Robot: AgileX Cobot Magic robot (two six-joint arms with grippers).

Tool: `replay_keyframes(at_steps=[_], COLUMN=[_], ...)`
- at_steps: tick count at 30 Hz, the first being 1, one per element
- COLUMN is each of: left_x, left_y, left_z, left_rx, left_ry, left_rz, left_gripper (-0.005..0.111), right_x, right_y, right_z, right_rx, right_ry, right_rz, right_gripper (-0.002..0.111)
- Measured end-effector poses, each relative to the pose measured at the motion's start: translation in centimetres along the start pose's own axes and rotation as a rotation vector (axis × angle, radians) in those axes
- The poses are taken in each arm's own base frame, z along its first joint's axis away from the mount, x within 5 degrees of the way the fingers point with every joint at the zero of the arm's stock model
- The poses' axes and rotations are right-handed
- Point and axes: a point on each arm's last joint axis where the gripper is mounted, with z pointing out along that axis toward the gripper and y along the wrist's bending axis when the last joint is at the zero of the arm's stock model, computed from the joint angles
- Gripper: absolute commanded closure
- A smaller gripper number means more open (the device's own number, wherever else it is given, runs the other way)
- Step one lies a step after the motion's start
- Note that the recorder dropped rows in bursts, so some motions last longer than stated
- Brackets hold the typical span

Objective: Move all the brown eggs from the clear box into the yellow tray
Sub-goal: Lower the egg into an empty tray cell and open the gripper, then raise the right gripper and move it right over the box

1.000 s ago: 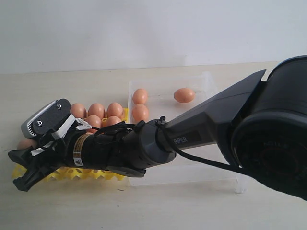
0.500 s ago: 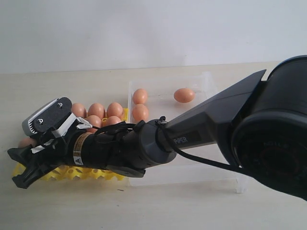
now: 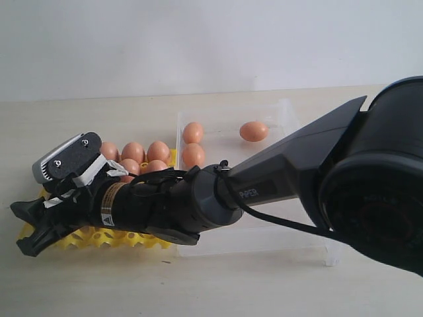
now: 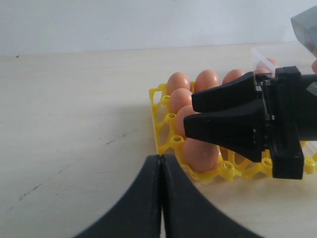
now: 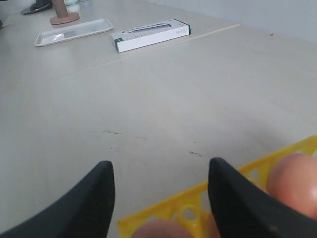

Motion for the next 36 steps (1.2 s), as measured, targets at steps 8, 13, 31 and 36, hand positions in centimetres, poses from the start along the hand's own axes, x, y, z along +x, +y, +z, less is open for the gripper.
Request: replay_keyframes(at_steps=[8,13,31,36], left_x=[0.0,0.0,0.0,0.0], left_y=[0.0,0.0,0.0,0.0], left_z=[0.0,0.0,0.0,0.0], left_rx=[0.000,0.000,0.000,0.000], left_ry=[0.000,0.000,0.000,0.000], left_rz=[0.000,0.000,0.000,0.000], left_gripper=[0.107,0.107,0.107,0.107], right_x=[-3.1,-7.4,-11.1,-10.7], right_y=[0.0,-1.0,-9.6,-12.6], right_z=[-1.0,-3.5,-15.2,-17.6], right_rx=[0.062,0.192,0.696,0.744], right_ry=[0.047,0.120,0.667,0.714], right_rz=[-0.044,-0.028,0.065,0.100], right_gripper=[0.053,0.065,0.098,0.075])
